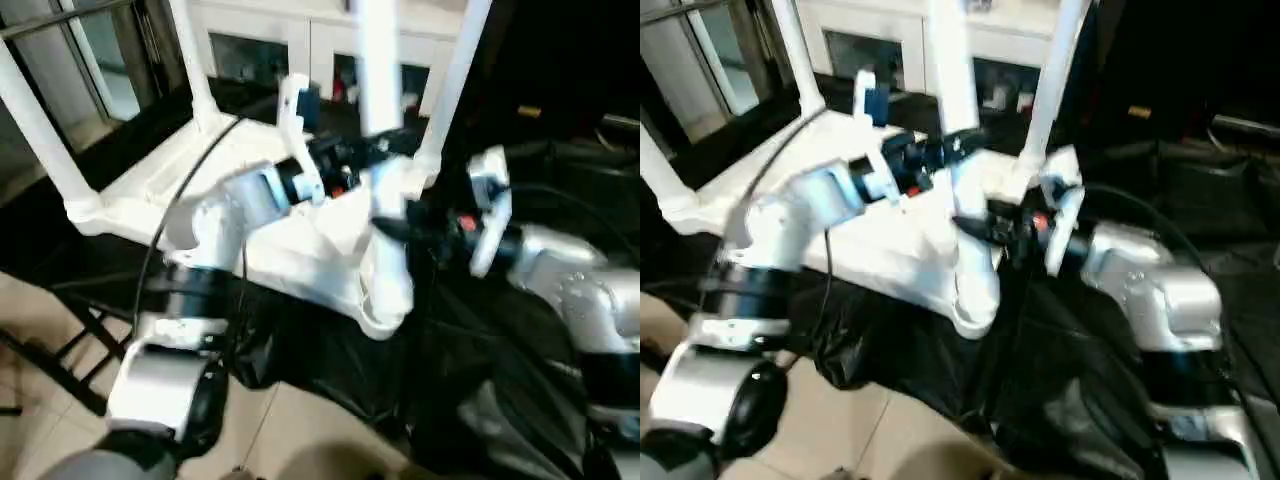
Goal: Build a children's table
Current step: Pick table leg
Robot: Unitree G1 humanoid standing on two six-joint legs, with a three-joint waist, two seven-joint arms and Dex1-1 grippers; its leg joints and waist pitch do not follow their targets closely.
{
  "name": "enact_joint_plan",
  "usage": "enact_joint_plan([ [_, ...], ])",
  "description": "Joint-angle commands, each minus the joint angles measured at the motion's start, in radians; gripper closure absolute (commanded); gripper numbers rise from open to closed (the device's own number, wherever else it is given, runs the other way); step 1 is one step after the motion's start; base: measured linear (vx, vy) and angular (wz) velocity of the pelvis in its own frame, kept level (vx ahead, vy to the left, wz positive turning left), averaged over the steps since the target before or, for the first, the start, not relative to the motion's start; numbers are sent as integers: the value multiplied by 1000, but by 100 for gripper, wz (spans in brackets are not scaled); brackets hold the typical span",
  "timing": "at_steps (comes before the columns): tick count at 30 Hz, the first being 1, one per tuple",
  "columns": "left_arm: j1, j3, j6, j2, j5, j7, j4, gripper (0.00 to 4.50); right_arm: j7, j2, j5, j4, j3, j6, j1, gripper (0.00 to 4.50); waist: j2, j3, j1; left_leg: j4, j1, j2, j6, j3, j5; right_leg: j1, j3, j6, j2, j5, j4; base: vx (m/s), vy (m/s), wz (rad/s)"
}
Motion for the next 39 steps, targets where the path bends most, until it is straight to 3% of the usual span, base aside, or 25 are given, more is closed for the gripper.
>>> enact_joint_plan([
  [1, -15, -13, 4, 4, -20, -34, -29, 270, 23, -15, -1, -24, 31, 27, 17, 150, -12, -72, 6, -65, 4, 13, 68, 4, -116, 73, 43, -212, -45, -241, -66, 0, 0, 0],
  [3, -16, -10, 2, 3, -31, -51, -34, 270, 20, -20, -28, -22, 65, 26, 26, 177, -14, -72, 7, -65, 6, 11, 54, 4, -129, 74, 41, -189, -46, -295, -73, 0, 0, 0],
  [6, -12, -13, -7, 5, -39, -73, -39, 270, -11, -9, -52, -3, 77, 17, 24, 189, -14, -74, 7, -66, 2, 11, 46, 2, -112, 75, 41, -178, -44, -290, -70, 0, 0, 0],
  [7, -11, -14, -7, 7, -40, -78, -37, 270, -20, -4, -52, 2, 75, 17, 22, 218, -13, -74, 7, -66, 4, 12, 45, 2, -113, 72, 41, -174, -45, -291, -72, 0, 0, 0],
  [15, -6, -9, -16, 11, -33, -74, -27, 270, -108, 36, -99, 48, 63, -43, -2, 251, -13, -78, 10, -64, 3, 12, 50, 2, -86, 72, 42, -188, -44, -238, -63, 0, 0, 0],
  [18, -18, 8, -29, -4, -8, 4, 3, 270, -153, 66, -119, 52, 58, -76, -5, 253, -12, -77, 7, -64, 3, 12, 44, 2, -88, 71, 42, -194, -43, -225, -61, 0, 0, 0],
  [20, -27, 24, -24, -12, -9, 39, 23, 214, -194, 96, -132, 52, 50, -104, -7, 255, -12, -78, 8, -64, 5, 11, 43, 3, -91, 72, 42, -194, -43, -229, -63, 0, 0, 0],
  [23, -32, 3, -149, -48, 137, 241, 82, 190, -371, 190, -229, 60, 53, -228, -32, 259, -9, -78, 4, -66, 7, 12, 14, 1, -94, 67, 42, -178, -44, -243, -65, 0, 0, 0],
  [25, -24, 4, -162, -72, 146, 274, 94, 171, -409, 225, -244, 52, 62, -243, -41, 259, -14, -76, 6, -67, 10, 10, 19, 5, -107, 67, 44, -167, -43, -254, -70, 0, 0, 0],
  [26, -22, 17, -164, -93, 144, 313, 104, 168, -438, 247, -251, 50, 63, -245, -47, 259, -13, -78, 6, -68, 3, 9, 21, 3, -98, 73, 44, -164, -43, -247, -65, 0, 0, 0],
  [28, -26, 47, -185, -145, 166, 447, 146, 168, -508, 296, -272, 60, 69, -262, -66, 259, -12, -80, 4, -66, 2, 10, 29, 2, -80, 72, 44, -176, -42, -199, -61, 0, 0, 0],
  [34, -52, 115, -276, -191, 195, 628, 210, 168, -575, 354, -312, 77, 83, -296, -79, 260, -14, -81, -3, -65, -3, 5, 43, 1, -81, 75, 43, -168, -40, -189, -63, 0, 0, 0],
  [36, -59, 130, -301, -189, 203, 661, 224, 201, -583, 363, -316, 76, 85, -298, -78, 261, -13, -81, -5, -66, 0, 7, 47, 1, -84, 73, 43, -162, -41, -199, -64, 0, 0, 0],
  [39, -62, 126, -328, -176, 228, 679, 231, 201, -587, 366, -323, 73, 93, -298, -73, 261, -13, -79, -3, -66, 0, 8, 51, 1, -81, 71, 43, -164, -41, -196, -64, 0, 0, 0],
])
